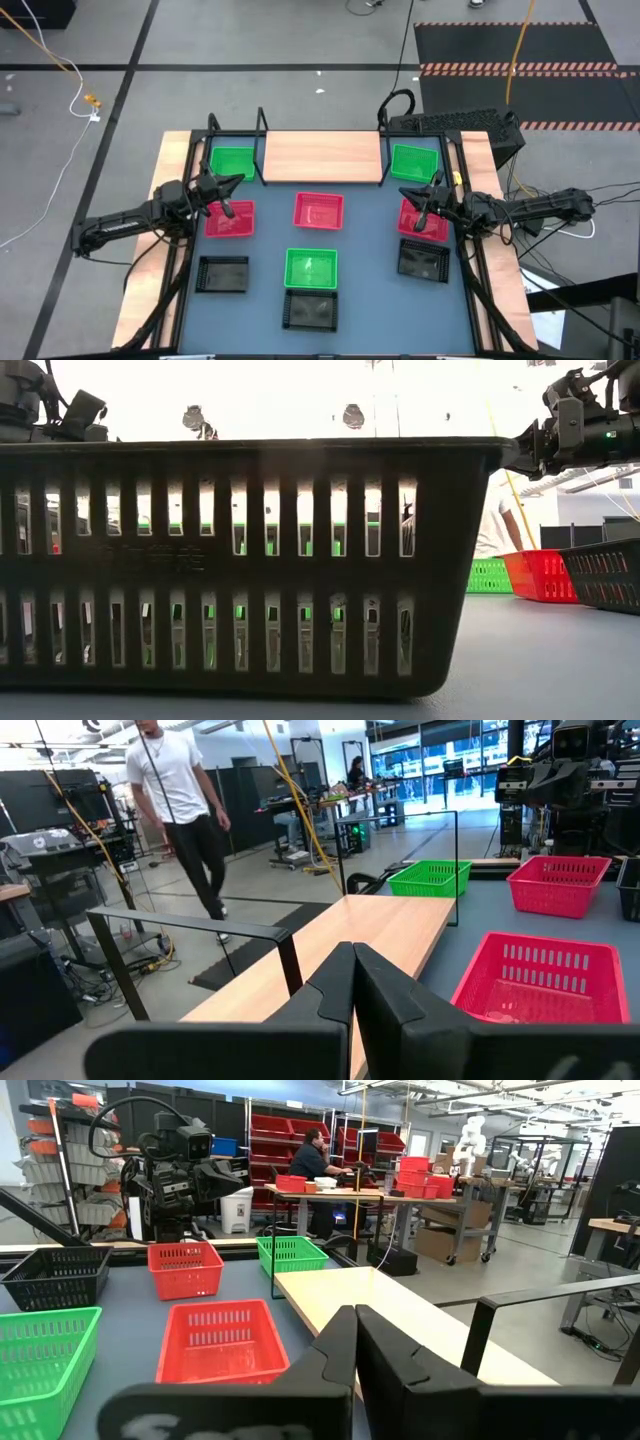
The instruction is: Stack baskets on shelf by color
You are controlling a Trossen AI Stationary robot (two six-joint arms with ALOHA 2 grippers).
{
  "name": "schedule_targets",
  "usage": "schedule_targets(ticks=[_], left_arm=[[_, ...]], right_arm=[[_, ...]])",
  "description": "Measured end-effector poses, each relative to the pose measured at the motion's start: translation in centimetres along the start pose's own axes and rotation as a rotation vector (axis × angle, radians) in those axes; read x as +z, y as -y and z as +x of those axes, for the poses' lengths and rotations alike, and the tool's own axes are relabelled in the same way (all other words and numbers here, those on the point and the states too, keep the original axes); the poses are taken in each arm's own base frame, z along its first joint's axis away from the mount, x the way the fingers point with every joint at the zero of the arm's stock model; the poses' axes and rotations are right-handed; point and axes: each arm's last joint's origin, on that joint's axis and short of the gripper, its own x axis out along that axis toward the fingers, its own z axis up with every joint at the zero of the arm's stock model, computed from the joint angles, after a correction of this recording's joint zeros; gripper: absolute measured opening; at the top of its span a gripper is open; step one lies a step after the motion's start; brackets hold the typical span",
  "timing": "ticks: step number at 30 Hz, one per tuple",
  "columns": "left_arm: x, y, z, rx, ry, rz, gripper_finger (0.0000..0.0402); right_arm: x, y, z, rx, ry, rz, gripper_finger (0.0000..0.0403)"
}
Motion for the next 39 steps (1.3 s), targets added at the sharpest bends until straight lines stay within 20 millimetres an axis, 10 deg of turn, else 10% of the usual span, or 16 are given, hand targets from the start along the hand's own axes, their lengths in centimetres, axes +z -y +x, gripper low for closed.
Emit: schedule_targets(ticks=[16,25,39], left_arm=[[0.1,0.0,0.0,0.002,0.008,-0.005,0.001],[0.2,0.0,0.0,-0.006,0.027,-0.327,0.001],[0.4,-0.1,0.0,0.012,0.044,-0.061,0.001]], right_arm=[[0.7,0.1,0.0,0.0,0.067,0.217,0.0],[1.0,0.1,0.0,0.001,0.093,0.26,0.0],[1.1,1.3,0.0,-0.283,0.128,0.333,0.0058]])
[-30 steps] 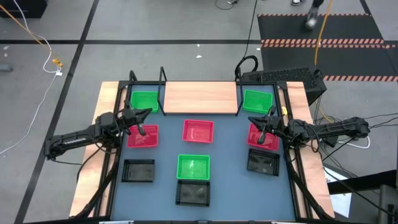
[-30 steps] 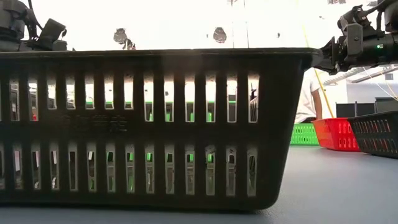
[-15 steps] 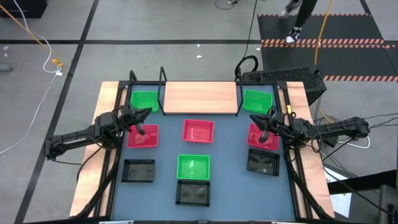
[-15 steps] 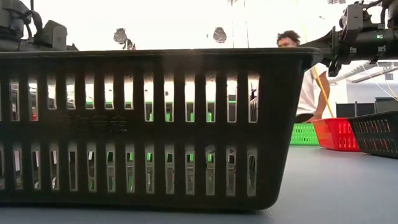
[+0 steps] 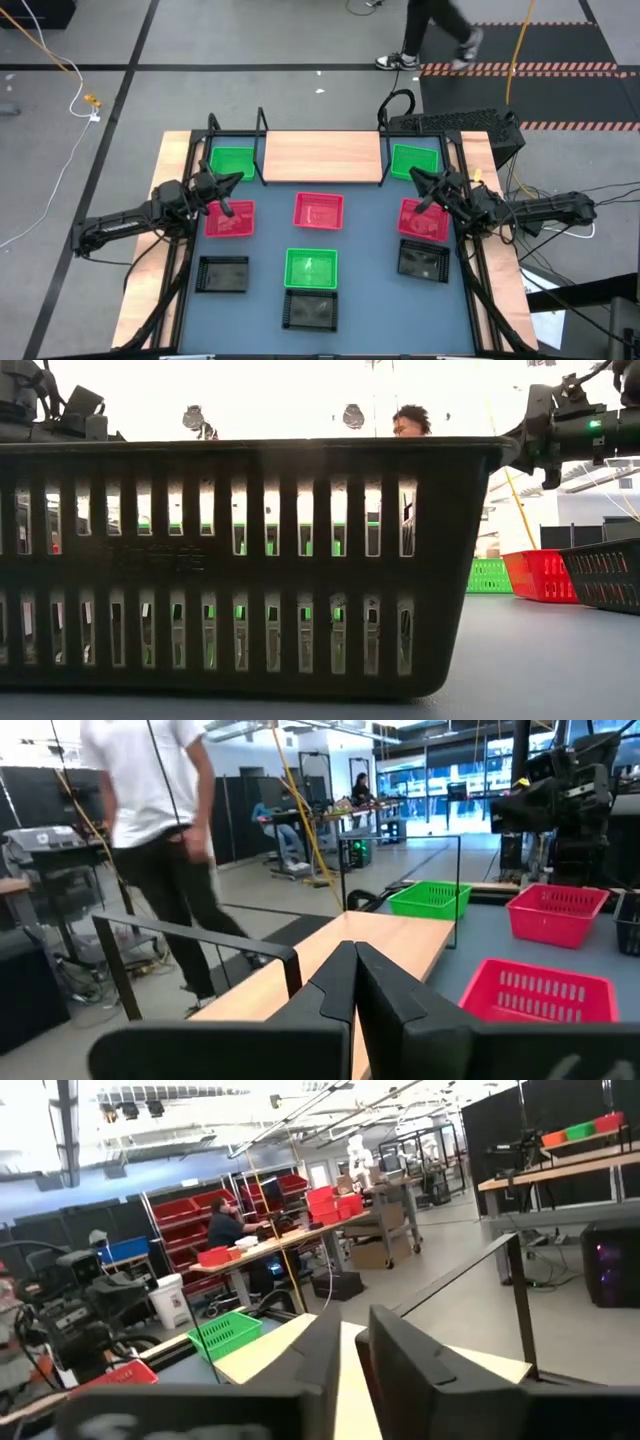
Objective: Stack baskets on shelf by color
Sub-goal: Put the right red bin on the shelf
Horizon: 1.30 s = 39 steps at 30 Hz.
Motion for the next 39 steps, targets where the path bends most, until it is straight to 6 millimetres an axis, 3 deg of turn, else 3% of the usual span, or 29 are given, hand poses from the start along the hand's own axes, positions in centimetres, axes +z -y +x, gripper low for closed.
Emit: schedule_targets(ticks=[7,12,17,23,28,33,39], left_arm=[[0.4,-0.2,0.0,0.059,0.031,0.096,0.001],[0.9,-0.5,-0.1,0.136,0.068,0.107,0.001],[0.9,-0.5,0.0,0.143,0.063,0.141,0.0027],[0.5,-0.4,0.3,0.161,0.013,0.126,0.0104],[-0.1,-0.3,0.8,0.153,-0.046,0.133,0.0157],[0.4,-0.3,1.1,0.167,0.004,0.082,0.0167],[1.3,-0.2,1.0,0.166,0.098,0.015,0.0168]], right_arm=[[0.7,-0.1,0.0,0.014,0.058,0.088,0.0127],[0.3,-0.3,0.1,0.016,0.03,0.096,0.0151],[0.2,-0.6,0.4,0.065,0.015,0.114,0.0155],[1.1,-0.9,0.4,0.095,0.06,0.036,0.0155],[0.5,-1.1,0.7,0.089,0.031,0.013,0.0155],[-0.1,-1.3,1.1,0.095,-0.006,0.038,0.0155],[-0.4,-1.9,1.3,0.222,-0.04,0.035,0.0155]])
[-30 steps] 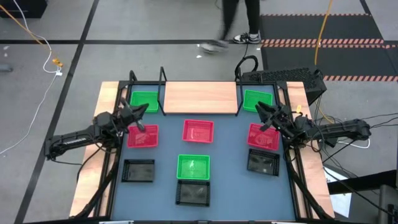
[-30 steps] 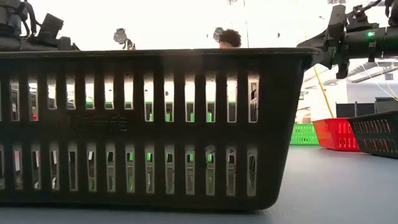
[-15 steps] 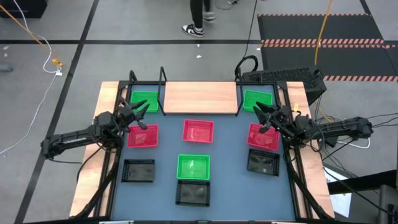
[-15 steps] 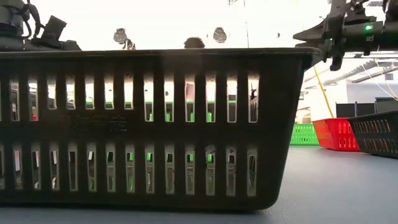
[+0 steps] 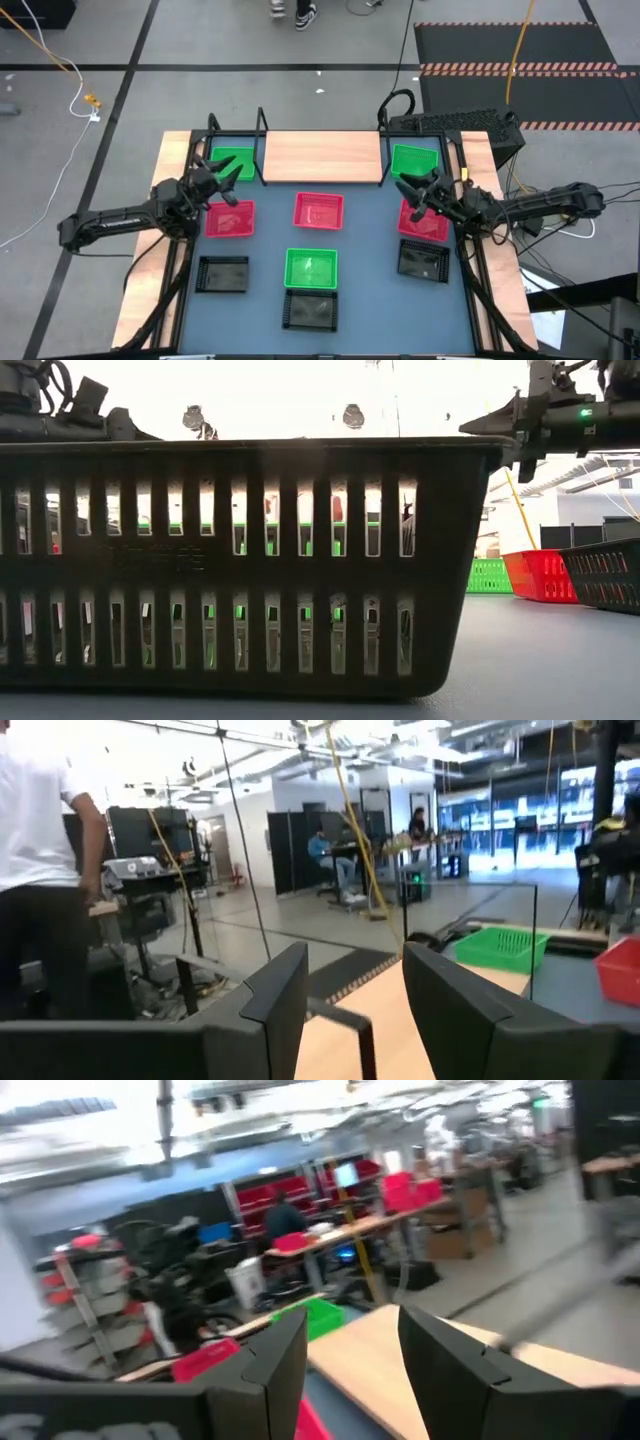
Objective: Stack baskets on shelf by color
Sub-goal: Put the right red bin on the shelf
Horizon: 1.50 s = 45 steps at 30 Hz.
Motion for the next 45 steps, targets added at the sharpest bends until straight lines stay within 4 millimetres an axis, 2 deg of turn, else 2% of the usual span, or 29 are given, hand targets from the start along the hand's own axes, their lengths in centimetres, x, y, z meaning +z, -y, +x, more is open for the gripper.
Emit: schedule_targets(ticks=[7,10,14,19,23,28,30,33,38,41,45], left_arm=[[-0.5,0.3,0.0,-0.055,-0.048,0.038,0.0168],[-0.6,0.6,0.0,-0.139,-0.046,-0.03,0.0168],[-0.8,0.8,0.6,-0.168,-0.14,-0.06,0.0168],[0.5,1.1,2.2,-0.174,-0.247,-0.016,0.0168],[1.3,1.5,3.4,-0.192,-0.284,-0.006,0.0168],[3.0,1.9,4.8,-0.201,-0.281,0.018,0.0168],[3.6,2.0,5.2,-0.203,-0.305,0.001,0.0168],[4.0,2.2,5.4,-0.224,-0.376,0.012,0.0168],[4.5,2.4,5.3,-0.251,-0.422,0.033,0.0168],[4.6,2.6,5.2,-0.265,-0.408,0.037,0.0168],[4.9,2.9,5.2,-0.281,-0.379,0.046,0.0168]], right_arm=[[1.3,-0.4,0.1,0.052,0.134,-0.178,0.0155],[1.1,-0.5,0.3,0.054,0.117,-0.159,0.0155],[1.1,-0.7,0.5,0.077,0.139,-0.17,0.0155],[0.3,-0.5,1.1,0.052,0.086,-0.241,0.0155],[-0.1,-0.5,2.5,-0.022,0.01,-0.257,0.0155],[-1.5,-0.5,4.6,-0.27,-0.205,-0.389,0.0155],[-1.7,-0.8,5.2,-0.291,-0.276,-0.414,0.0155],[-1.7,-1.4,6.1,-0.225,-0.407,-0.415,0.0155],[-0.7,-2.7,6.8,-0.12,-0.695,-0.283,0.0155],[0.0,-2.7,6.4,-0.159,-0.916,-0.227,0.0155],[1.3,-2.8,6.0,-0.169,-1.113,-0.066,0.0155]])
